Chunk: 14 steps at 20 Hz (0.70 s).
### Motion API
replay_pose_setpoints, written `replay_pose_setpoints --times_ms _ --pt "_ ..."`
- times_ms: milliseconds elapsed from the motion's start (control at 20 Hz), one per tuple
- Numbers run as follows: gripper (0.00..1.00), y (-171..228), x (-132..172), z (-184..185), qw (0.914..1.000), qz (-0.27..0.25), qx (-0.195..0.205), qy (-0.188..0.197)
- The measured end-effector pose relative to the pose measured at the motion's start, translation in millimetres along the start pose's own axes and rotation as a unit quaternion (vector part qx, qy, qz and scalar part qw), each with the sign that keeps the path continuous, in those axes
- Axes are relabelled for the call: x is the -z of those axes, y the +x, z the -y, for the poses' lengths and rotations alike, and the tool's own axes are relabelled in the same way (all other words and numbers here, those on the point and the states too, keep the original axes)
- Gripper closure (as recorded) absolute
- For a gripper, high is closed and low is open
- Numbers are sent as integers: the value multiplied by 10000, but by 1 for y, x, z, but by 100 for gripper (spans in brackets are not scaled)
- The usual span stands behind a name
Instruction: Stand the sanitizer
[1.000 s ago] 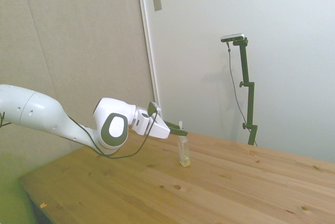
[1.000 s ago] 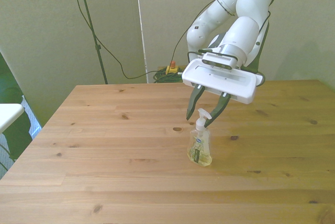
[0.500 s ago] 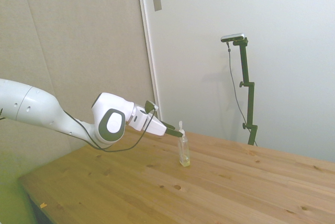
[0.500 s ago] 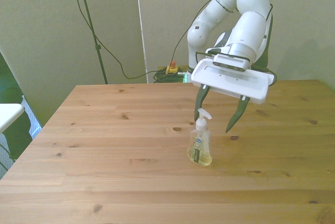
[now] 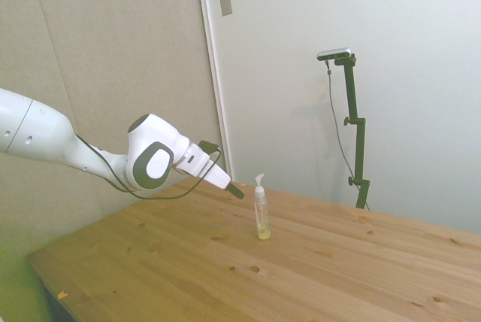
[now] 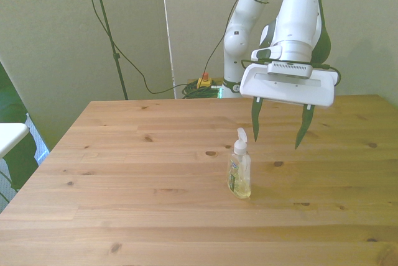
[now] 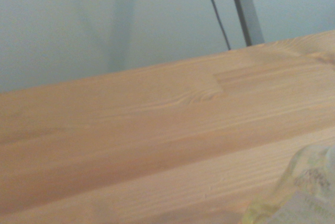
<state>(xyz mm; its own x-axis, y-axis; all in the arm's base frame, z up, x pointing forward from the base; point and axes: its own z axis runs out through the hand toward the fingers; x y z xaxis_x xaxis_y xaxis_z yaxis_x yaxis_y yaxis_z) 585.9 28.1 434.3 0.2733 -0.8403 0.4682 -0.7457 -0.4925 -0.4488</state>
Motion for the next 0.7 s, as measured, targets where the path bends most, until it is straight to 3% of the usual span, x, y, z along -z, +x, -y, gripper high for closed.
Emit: replay_pose_setpoints --times_ms 300,700 --pt "0 -20 9 6 9932 893 719 -179" --pt "0 -44 19 7 9654 1945 1734 -133"
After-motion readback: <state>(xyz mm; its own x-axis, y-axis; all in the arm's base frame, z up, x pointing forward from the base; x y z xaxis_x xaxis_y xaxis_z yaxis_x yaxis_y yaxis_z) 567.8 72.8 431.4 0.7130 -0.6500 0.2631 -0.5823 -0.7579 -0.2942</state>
